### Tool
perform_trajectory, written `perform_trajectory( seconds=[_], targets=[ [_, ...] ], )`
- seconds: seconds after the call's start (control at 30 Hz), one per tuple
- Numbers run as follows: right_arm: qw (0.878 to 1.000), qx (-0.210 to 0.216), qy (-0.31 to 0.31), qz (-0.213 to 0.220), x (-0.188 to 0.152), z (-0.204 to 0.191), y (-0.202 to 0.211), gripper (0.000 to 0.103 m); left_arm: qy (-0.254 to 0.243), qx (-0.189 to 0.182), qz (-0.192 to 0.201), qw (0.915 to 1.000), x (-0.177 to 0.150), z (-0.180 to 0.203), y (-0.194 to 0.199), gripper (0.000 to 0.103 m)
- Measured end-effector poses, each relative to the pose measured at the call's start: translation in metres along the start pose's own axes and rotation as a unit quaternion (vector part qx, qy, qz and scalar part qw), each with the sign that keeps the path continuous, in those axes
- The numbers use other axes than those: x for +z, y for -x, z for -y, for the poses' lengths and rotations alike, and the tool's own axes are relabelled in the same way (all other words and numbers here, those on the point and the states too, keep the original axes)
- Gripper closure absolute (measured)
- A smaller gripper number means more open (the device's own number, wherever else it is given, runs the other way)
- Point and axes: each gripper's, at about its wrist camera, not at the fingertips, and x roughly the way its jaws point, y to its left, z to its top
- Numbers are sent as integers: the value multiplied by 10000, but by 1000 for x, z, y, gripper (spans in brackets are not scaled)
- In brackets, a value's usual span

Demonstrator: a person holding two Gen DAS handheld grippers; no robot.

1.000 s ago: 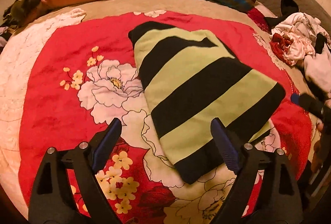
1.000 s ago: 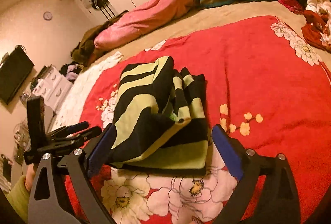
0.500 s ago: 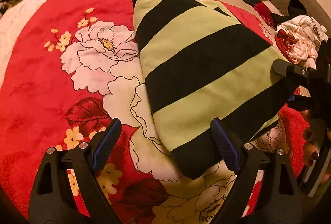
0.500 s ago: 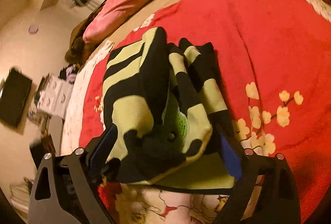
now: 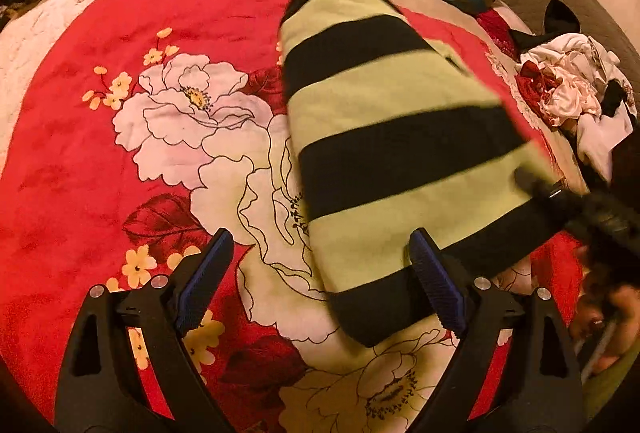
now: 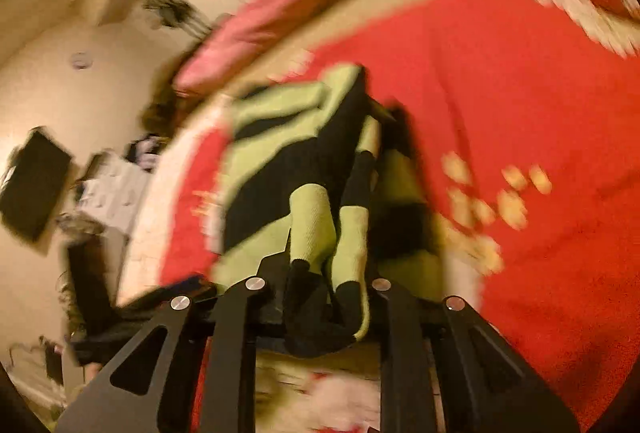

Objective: Fold small clothes

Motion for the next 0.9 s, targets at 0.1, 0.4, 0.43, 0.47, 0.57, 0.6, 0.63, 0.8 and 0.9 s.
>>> perform_trajectory(
  seconds=[0.1, 0.4, 0.43, 0.47, 0.57, 0.6, 0.63, 0.8, 0.9],
  targets=[
    [9997, -78, -197, -91, -7, 17, -10, 76, 24, -56, 9, 10000, -3, 3, 3, 21],
    [9997, -233, -19, -67, -10, 17, -8, 67, -137, -281, 622, 9976, 0, 27, 22, 32],
    [9997, -222, -83, -107, -9, 18, -8, 66, -198, -371, 566, 9975, 2, 32, 18, 35],
    [9996, -184, -172, -157, -8, 17, -9, 64, -250, -503, 438, 9975, 3, 35, 9, 37],
    [9990, -120, -396, -166, 0, 20, 5, 59, -319, -397, -223, 9985, 4, 41, -31, 40],
    [9992, -225, -318, -59, 5, 16, 12, 54, -441, -263, -272, 9983, 4, 45, -37, 40],
    [9993, -314, -213, 47, 9, 12, 18, 54, -567, -183, -268, 9979, 4, 49, -40, 36],
    [9957, -520, 469, 614, 51, -24, 29, 53, -596, -167, -209, 9979, 2, 53, -43, 31],
    [9949, -423, 734, 553, 81, -45, 7, 42, -575, -180, -170, 9980, 1, 53, -40, 31]
  ],
)
